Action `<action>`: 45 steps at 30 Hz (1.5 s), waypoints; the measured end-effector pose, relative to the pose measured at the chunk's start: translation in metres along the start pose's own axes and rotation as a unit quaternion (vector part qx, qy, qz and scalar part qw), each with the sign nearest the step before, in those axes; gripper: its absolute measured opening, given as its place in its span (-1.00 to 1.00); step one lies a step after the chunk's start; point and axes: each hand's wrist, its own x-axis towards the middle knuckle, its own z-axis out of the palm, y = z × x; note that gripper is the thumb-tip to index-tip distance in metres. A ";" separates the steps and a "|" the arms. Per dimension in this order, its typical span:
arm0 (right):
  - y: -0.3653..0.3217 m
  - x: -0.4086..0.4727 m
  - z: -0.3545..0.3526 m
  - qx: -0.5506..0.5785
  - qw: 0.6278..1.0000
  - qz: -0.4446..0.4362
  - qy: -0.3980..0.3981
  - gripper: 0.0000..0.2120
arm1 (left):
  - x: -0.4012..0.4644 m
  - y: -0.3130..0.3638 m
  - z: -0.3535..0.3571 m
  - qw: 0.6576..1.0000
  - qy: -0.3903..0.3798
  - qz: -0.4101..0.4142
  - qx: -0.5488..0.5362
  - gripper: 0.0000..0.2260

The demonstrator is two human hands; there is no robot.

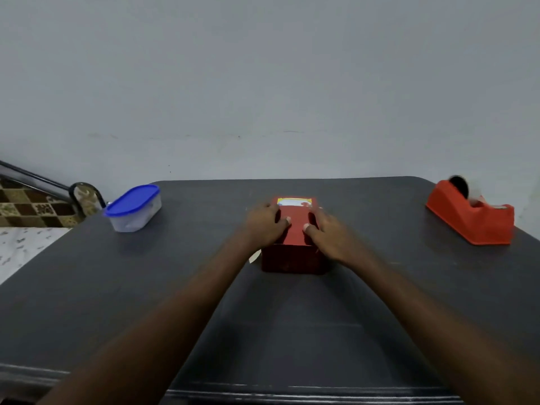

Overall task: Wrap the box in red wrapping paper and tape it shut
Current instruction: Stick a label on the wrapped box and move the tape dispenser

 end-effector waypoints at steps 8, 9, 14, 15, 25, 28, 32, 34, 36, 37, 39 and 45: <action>0.012 0.045 -0.001 0.015 0.999 0.020 -0.031 -0.47 | 0.043 -0.010 0.009 1.000 0.029 -0.003 -0.009 -0.57; 0.014 0.053 -0.002 0.020 0.999 0.026 -0.035 -0.44 | 0.050 -0.011 0.010 0.999 0.030 -0.005 -0.016 -0.56; 0.027 0.107 0.005 0.025 0.999 0.037 -0.028 -0.47 | 0.104 -0.024 0.018 0.999 0.029 -0.014 -0.019 -0.55; 0.030 0.117 0.007 0.023 0.999 0.034 -0.022 -0.48 | 0.115 -0.027 0.019 0.999 0.029 -0.015 -0.017 -0.55; 0.057 0.187 0.010 0.031 0.999 -0.005 -0.024 -0.50 | 0.182 -0.047 0.032 0.995 0.035 -0.014 -0.088 -0.55; 0.053 0.182 0.004 0.034 0.999 -0.002 -0.037 -0.51 | 0.171 -0.047 0.025 0.987 0.054 0.000 -0.154 -0.58; 0.033 0.164 -0.003 -0.015 0.999 -0.010 0.028 -0.44 | 0.143 -0.052 0.003 0.981 0.048 -0.016 -0.187 -0.62; 0.020 0.153 -0.004 -0.029 0.997 -0.033 0.064 -0.46 | 0.123 -0.059 -0.002 0.982 0.027 -0.039 -0.185 -0.61; 0.000 0.139 -0.008 -0.044 0.993 -0.073 0.083 -0.55 | 0.099 -0.065 -0.011 0.984 -0.009 -0.074 -0.165 -0.62; -0.009 0.130 -0.009 -0.045 0.990 -0.094 0.094 -0.61 | 0.086 -0.068 -0.015 0.984 -0.028 -0.088 -0.154 -0.64; -0.030 0.111 -0.005 -0.019 0.990 -0.117 0.079 -0.72 | 0.054 -0.075 -0.021 0.984 -0.065 -0.098 -0.133 -0.65; -0.054 0.068 0.037 -0.017 0.986 -0.017 -0.165 -0.81 | -0.006 -0.080 -0.022 0.983 -0.130 -0.076 -0.108 -0.62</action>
